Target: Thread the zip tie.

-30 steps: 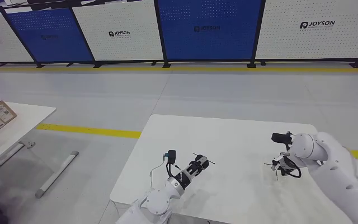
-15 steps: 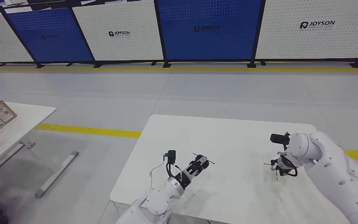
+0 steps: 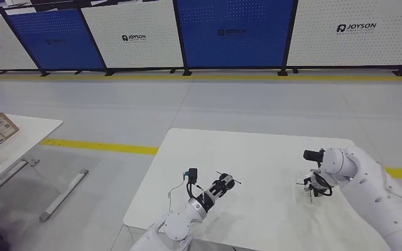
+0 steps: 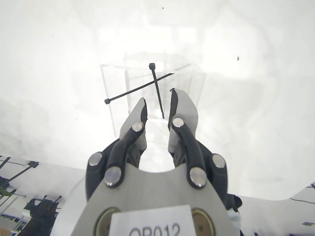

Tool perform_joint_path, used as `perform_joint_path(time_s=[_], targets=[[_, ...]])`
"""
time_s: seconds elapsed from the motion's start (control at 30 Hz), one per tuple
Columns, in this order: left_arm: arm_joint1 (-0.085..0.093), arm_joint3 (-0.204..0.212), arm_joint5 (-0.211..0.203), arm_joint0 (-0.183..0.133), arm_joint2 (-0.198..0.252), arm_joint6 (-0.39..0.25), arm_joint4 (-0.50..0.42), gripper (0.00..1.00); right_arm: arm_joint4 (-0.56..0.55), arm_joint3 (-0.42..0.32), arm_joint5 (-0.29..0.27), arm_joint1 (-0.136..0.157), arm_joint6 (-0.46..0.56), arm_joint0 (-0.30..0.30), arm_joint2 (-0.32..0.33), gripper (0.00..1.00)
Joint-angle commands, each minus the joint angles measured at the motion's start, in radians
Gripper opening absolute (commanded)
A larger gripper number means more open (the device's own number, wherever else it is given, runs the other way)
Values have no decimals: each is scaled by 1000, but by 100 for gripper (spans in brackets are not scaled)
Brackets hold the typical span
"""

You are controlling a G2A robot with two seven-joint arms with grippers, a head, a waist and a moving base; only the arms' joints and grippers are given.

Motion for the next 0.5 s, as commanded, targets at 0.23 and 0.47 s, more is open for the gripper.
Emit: perform_joint_path(time_s=[0.23,0.47], targets=[[0,0,0,0,0,0,0,0,-13,58,-5,-29,5,27,-25,22],[0,0,0,0,0,0,0,0,-25,98,-11,-53,14,46,-45,12]])
